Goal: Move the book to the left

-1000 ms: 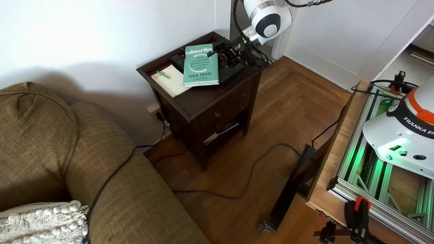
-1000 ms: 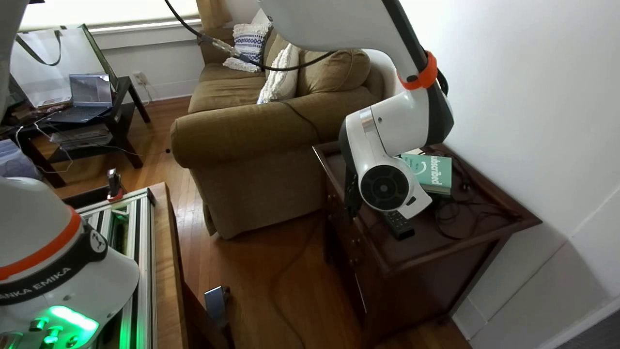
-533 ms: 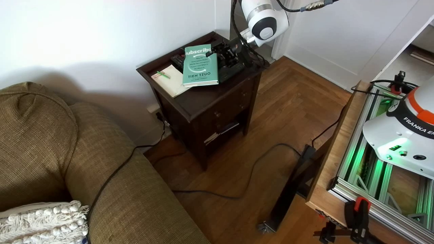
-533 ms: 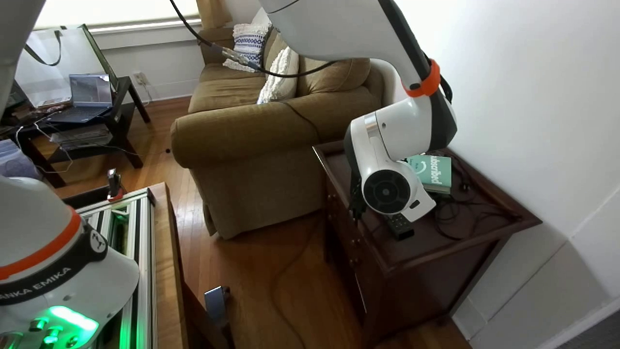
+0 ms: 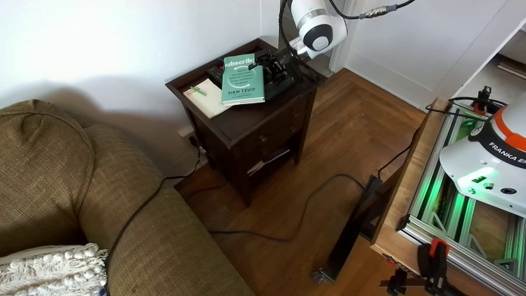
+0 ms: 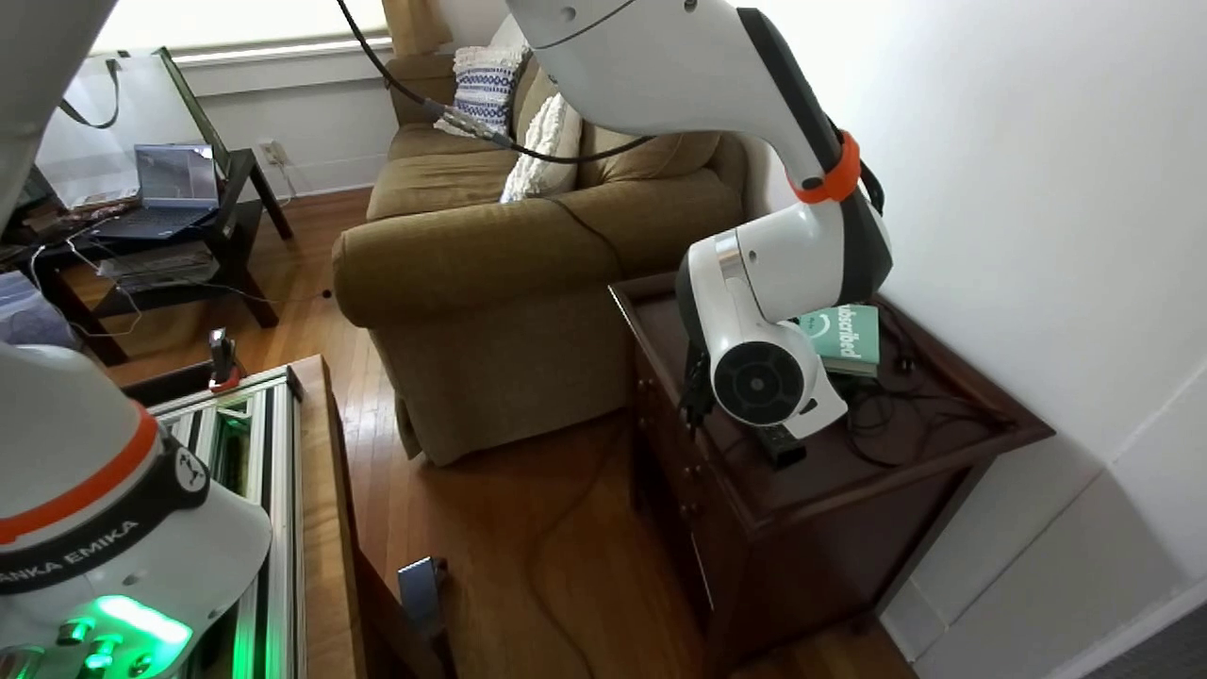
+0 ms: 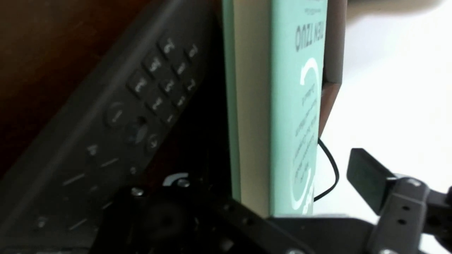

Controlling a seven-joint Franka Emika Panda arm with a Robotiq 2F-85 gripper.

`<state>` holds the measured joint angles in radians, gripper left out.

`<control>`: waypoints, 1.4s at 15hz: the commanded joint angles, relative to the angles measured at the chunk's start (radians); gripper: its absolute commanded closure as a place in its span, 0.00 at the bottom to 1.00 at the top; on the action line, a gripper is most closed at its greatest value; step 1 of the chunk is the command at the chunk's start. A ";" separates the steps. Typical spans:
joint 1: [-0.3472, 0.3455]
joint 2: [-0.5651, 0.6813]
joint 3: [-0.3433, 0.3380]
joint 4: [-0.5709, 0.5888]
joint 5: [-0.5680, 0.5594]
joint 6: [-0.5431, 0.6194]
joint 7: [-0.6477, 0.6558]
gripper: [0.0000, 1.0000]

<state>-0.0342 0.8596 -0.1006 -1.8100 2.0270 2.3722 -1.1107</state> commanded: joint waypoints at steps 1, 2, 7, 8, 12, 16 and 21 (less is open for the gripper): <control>-0.009 0.050 -0.002 0.045 0.028 -0.038 0.076 0.27; -0.011 0.053 -0.003 0.049 0.028 -0.043 0.093 0.34; -0.027 0.040 -0.010 0.041 0.010 -0.094 0.159 0.73; -0.034 0.031 -0.012 0.034 0.004 -0.116 0.169 0.81; -0.072 -0.022 -0.019 0.002 -0.023 -0.236 0.222 0.93; -0.087 -0.087 -0.033 -0.032 -0.090 -0.352 0.226 0.92; -0.064 -0.162 -0.031 -0.048 -0.268 -0.479 0.205 0.92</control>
<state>-0.1162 0.7745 -0.1334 -1.8118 1.8449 1.9529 -0.9091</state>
